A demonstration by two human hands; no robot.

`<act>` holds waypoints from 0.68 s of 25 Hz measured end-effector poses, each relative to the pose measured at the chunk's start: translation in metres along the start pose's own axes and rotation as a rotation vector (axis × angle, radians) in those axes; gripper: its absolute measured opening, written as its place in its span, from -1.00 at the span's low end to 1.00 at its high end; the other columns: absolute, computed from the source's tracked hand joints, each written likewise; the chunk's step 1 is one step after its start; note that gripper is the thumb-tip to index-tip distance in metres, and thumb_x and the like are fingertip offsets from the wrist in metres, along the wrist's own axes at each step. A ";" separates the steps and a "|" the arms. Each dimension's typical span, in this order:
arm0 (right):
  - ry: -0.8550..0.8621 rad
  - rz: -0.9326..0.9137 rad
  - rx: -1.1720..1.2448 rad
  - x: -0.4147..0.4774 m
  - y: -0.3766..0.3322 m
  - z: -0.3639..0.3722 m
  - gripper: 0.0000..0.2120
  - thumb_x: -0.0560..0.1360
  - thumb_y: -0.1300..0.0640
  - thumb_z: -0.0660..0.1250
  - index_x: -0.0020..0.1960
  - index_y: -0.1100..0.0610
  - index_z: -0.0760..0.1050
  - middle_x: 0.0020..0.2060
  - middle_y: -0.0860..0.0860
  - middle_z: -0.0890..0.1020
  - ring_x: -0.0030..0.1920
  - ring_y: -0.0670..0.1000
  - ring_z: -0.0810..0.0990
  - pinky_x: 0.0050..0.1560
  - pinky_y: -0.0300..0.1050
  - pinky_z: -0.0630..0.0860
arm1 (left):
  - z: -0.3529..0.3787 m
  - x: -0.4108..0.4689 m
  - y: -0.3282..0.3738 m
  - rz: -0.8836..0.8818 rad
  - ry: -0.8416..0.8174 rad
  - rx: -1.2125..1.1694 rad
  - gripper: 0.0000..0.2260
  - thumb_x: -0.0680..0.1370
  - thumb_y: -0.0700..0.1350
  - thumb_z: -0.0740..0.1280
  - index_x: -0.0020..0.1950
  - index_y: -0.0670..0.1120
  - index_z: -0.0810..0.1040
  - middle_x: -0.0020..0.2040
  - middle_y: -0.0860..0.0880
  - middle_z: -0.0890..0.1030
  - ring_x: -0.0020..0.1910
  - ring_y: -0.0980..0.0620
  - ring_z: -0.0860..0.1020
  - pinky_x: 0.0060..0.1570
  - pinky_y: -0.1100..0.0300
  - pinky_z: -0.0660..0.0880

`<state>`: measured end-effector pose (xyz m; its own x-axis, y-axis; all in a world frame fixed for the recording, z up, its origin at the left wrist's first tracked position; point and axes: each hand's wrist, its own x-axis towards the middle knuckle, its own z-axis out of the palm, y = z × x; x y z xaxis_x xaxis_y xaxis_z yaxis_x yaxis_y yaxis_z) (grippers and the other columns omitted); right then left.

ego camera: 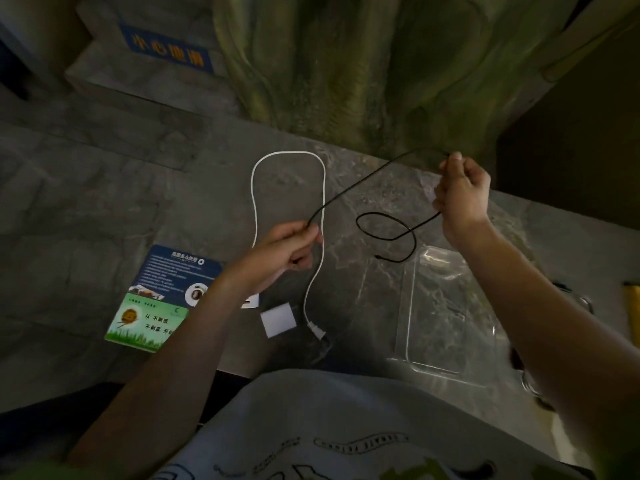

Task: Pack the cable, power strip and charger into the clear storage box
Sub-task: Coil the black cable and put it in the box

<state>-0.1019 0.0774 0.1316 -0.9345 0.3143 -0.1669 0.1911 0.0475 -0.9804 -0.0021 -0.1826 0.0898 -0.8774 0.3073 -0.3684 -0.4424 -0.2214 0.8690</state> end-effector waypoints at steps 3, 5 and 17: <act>0.069 0.040 -0.061 0.012 0.008 -0.032 -0.70 0.63 0.01 0.12 -0.25 0.07 0.38 -0.51 -0.05 0.28 -0.56 -0.12 0.22 -0.55 -0.29 0.16 | 0.045 -0.005 0.007 0.002 -0.128 -0.212 -0.80 0.62 -0.11 0.12 -0.05 -0.16 0.48 -0.50 0.05 0.29 -0.56 0.17 0.19 -0.55 0.33 0.14; 0.058 0.064 -0.169 0.015 0.023 -0.046 -0.72 0.61 -0.01 0.13 -0.21 0.07 0.42 -0.47 -0.03 0.32 -0.51 -0.09 0.27 -0.52 -0.26 0.20 | 0.072 -0.007 0.011 0.050 -0.205 -0.294 -0.80 0.62 -0.15 0.12 0.06 -0.17 0.51 -0.47 0.02 0.35 -0.58 0.18 0.18 -0.59 0.33 0.08; -0.863 -0.390 -0.865 -0.067 0.045 -0.081 -0.83 0.60 0.05 0.23 -0.15 0.03 0.49 -0.27 -0.04 0.57 -0.24 -0.07 0.54 -0.20 -0.21 0.37 | 0.131 0.009 0.038 0.271 -0.080 -0.118 -0.61 0.62 -0.32 0.11 0.45 -0.13 0.31 0.23 -0.12 0.57 0.04 -0.01 0.61 0.03 0.17 0.52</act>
<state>-0.0061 0.1355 0.1069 -0.8011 -0.5576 -0.2174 -0.3094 0.6968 -0.6471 -0.0022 -0.0668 0.1630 -0.9511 0.2931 -0.0975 -0.2170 -0.4095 0.8861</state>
